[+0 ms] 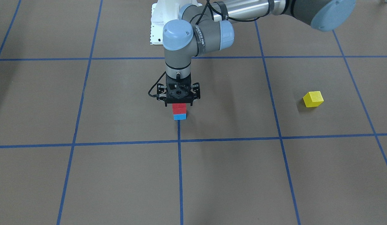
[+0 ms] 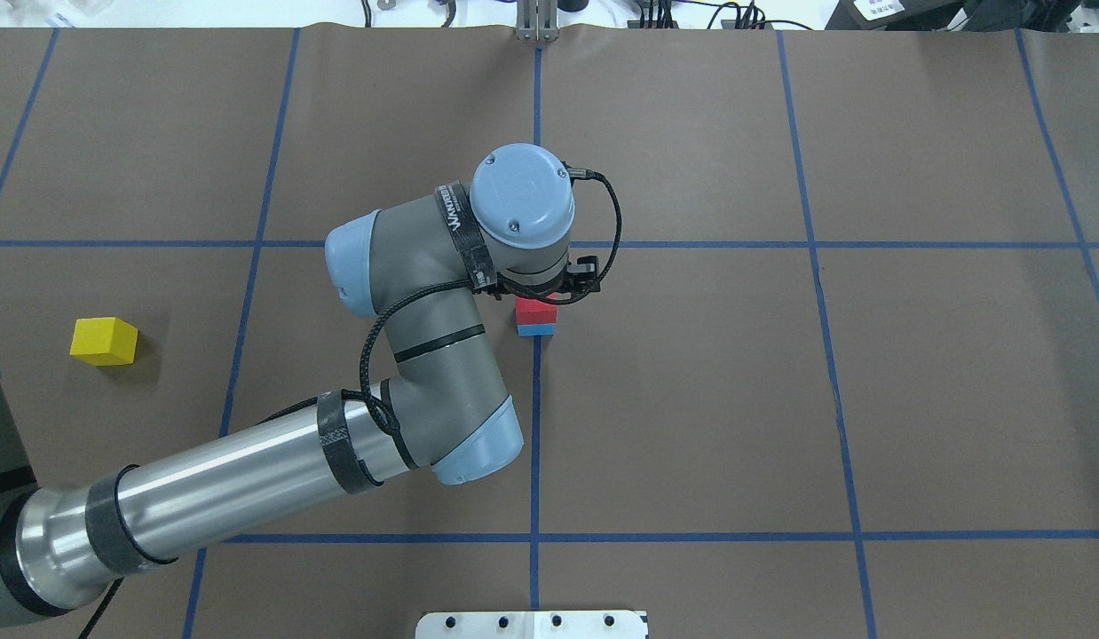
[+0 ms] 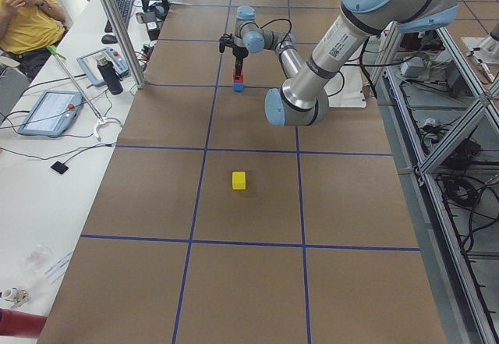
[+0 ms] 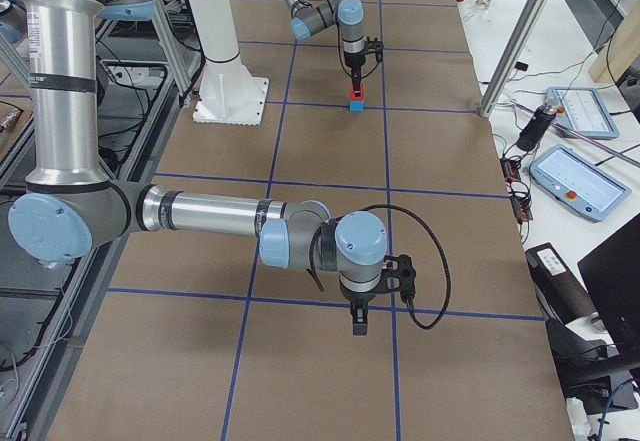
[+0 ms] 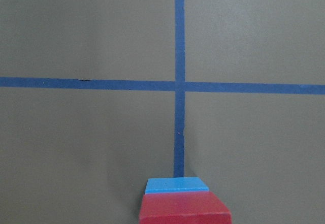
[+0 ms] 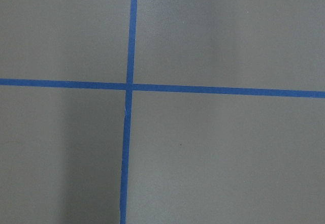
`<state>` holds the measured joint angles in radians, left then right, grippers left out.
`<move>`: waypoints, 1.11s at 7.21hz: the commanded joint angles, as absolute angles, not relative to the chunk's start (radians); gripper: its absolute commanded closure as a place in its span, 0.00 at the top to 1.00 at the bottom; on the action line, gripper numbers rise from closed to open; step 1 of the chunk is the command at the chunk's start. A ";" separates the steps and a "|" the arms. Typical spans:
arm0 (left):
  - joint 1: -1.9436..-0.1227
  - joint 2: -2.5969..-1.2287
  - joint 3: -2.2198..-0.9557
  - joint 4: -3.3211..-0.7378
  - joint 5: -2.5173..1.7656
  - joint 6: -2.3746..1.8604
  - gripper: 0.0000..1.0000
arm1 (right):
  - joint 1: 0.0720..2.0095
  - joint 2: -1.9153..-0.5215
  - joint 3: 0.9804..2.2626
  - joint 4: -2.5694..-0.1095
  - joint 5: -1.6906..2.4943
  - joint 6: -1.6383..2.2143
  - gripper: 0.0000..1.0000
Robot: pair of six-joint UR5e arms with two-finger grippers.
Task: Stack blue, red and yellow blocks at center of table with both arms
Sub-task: 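Lower the red cube onto the blue cube and open the left gripper, then move the left gripper back toward the yellow cube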
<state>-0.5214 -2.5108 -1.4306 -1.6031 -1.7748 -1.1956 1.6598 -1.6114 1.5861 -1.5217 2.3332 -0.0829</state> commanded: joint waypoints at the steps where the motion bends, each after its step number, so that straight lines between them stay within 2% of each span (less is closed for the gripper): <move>1: -0.563 -2.432 -1.573 -1.562 -1.795 -1.070 1.00 | 1.660 -1.609 1.586 -1.522 2.333 -0.083 1.00; 3: -0.670 -2.204 -1.820 -1.516 -1.889 -0.851 1.00 | 1.660 -1.609 1.588 -1.522 2.333 -0.083 1.00; 5: -0.768 -1.948 -1.983 -1.528 -1.948 -0.615 1.00 | 1.660 -1.609 1.588 -1.522 2.333 -0.083 1.00; 6: -0.825 -1.840 -2.031 -1.532 -1.954 -0.474 1.00 | 1.660 -1.609 1.588 -1.522 2.333 -0.083 1.00; 8: -0.923 -1.616 -2.033 -1.708 -1.986 -0.189 1.00 | 1.660 -1.609 1.588 -1.520 2.333 -0.083 1.00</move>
<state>-0.8581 -1.7620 -2.0265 -1.5987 -1.9634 -0.3794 1.6598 -1.6097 1.5877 -1.5207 2.3332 -0.0828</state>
